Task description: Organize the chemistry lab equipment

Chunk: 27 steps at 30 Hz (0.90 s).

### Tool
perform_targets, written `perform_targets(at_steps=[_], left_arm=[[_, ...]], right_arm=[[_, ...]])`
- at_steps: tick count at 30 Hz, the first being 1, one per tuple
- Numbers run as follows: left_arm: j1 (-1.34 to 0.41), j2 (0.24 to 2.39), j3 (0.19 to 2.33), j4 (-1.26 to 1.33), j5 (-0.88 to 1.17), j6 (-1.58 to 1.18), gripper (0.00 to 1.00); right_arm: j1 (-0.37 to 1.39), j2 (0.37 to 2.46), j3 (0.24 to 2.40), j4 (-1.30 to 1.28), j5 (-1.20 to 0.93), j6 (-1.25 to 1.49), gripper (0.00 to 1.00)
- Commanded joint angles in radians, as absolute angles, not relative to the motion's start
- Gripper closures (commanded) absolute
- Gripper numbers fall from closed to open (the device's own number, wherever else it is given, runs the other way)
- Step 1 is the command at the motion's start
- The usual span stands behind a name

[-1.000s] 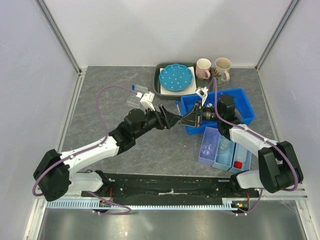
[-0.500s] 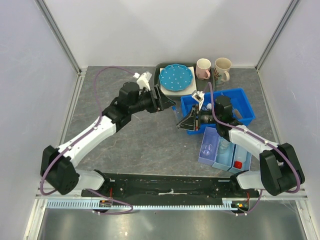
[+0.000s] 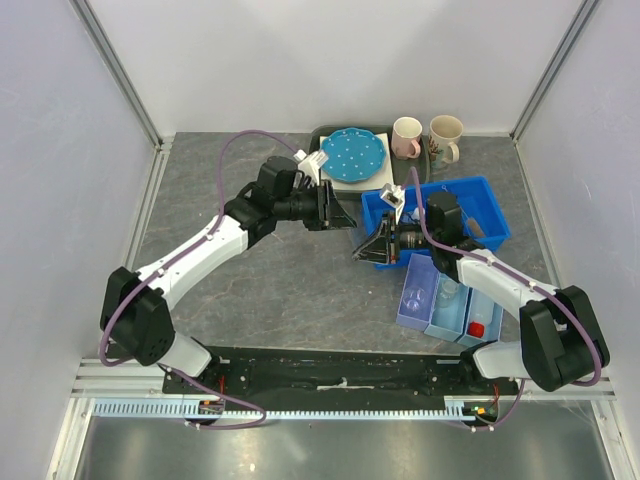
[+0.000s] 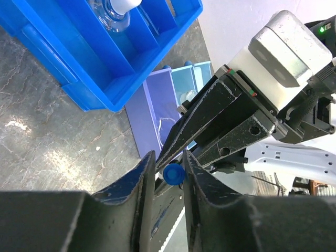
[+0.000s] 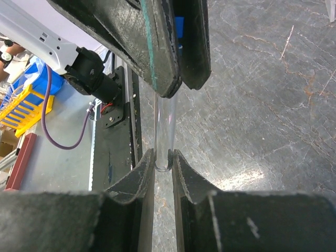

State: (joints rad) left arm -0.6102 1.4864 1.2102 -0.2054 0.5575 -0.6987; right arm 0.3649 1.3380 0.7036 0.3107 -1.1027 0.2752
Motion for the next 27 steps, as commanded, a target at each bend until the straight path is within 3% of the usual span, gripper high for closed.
perform_targets(at_steps=[1,4,6,7,8,10,11,14,19,27], left_arm=[[-0.620,1.503,1.270,-0.253,0.615,-0.626,0.73],[-0.618,1.497,1.285,-0.270,0.614,-0.600,0.94],[-0.617,1.479,1.287,-0.293,0.565,-0.586,0.98],[-0.614,1.473,1.290,-0.310,0.514,-0.566,0.98],[-0.603,1.465,1.292,-0.333,0.487,-0.555,0.98],[-0.585,1.435,1.284,-0.351,0.375,-0.532,0.98],[-0.556,1.422,1.263,-0.354,0.329,-0.526,0.98],[-0.476,1.378,1.204,-0.341,0.126,-0.494,0.98],[-0.364,1.376,1.123,-0.157,-0.156,-0.393,0.98],[-0.290,1.632,1.279,-0.055,-0.248,-0.298,0.98]], right_arm=[[0.374,1.338,0.750,0.304,-1.124,0.226,0.84],[0.373,1.341,0.756,0.290,-1.120,0.212,0.83],[0.373,1.342,0.770,0.255,-1.120,0.180,0.74],[0.374,1.342,0.779,0.211,-1.117,0.161,0.67],[0.373,1.339,0.802,0.177,-1.115,0.102,0.53],[0.371,1.336,0.831,0.041,-1.114,0.008,0.35],[0.368,1.333,0.856,0.002,-1.106,-0.085,0.21],[0.356,1.313,0.862,-0.080,-1.091,-0.172,0.07],[0.344,1.282,0.857,-0.080,-1.069,-0.198,0.05],[0.336,1.267,0.859,-0.094,-1.052,-0.219,0.03]])
